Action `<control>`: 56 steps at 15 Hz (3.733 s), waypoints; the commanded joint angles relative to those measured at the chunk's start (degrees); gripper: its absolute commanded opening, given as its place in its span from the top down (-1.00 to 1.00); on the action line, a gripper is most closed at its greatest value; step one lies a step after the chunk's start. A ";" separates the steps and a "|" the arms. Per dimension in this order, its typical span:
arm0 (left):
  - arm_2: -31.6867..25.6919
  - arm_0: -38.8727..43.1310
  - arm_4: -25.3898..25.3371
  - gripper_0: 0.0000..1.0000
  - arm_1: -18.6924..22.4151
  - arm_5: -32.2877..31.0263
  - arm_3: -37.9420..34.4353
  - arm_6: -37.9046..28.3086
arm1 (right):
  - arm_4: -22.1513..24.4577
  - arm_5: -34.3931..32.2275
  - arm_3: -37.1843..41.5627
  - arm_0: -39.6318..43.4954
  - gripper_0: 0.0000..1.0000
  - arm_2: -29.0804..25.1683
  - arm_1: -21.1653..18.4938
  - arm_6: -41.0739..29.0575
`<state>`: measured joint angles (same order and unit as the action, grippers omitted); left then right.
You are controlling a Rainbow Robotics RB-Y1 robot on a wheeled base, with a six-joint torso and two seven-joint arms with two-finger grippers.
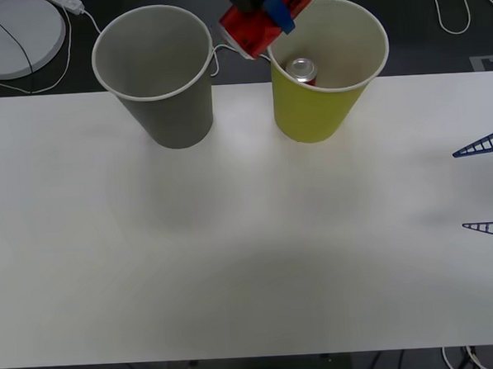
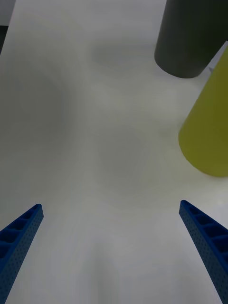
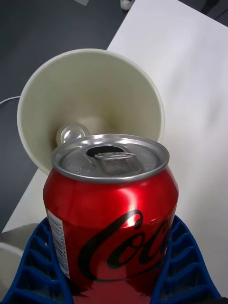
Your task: Put the can into the green bin and the plastic bottle into the gray bin
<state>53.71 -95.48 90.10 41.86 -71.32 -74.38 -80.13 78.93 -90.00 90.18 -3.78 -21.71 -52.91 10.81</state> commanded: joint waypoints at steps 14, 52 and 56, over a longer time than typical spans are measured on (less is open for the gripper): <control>6.23 -9.46 4.64 1.00 -24.89 15.15 34.92 0.41 | 0.00 0.00 0.00 0.00 -1.00 0.00 0.00 0.00; -14.95 18.49 -23.48 -1.00 27.05 -10.25 2.40 33.11 | 0.00 0.00 0.00 0.00 -1.00 0.00 0.00 0.00; -33.50 35.45 -19.17 -1.00 29.95 -13.85 -6.83 34.87 | 0.00 0.00 0.00 0.00 -1.00 0.00 0.00 0.00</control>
<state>24.05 -63.58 70.07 71.64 -84.42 -79.61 -45.69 78.93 -90.00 90.17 -3.78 -21.71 -52.91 10.81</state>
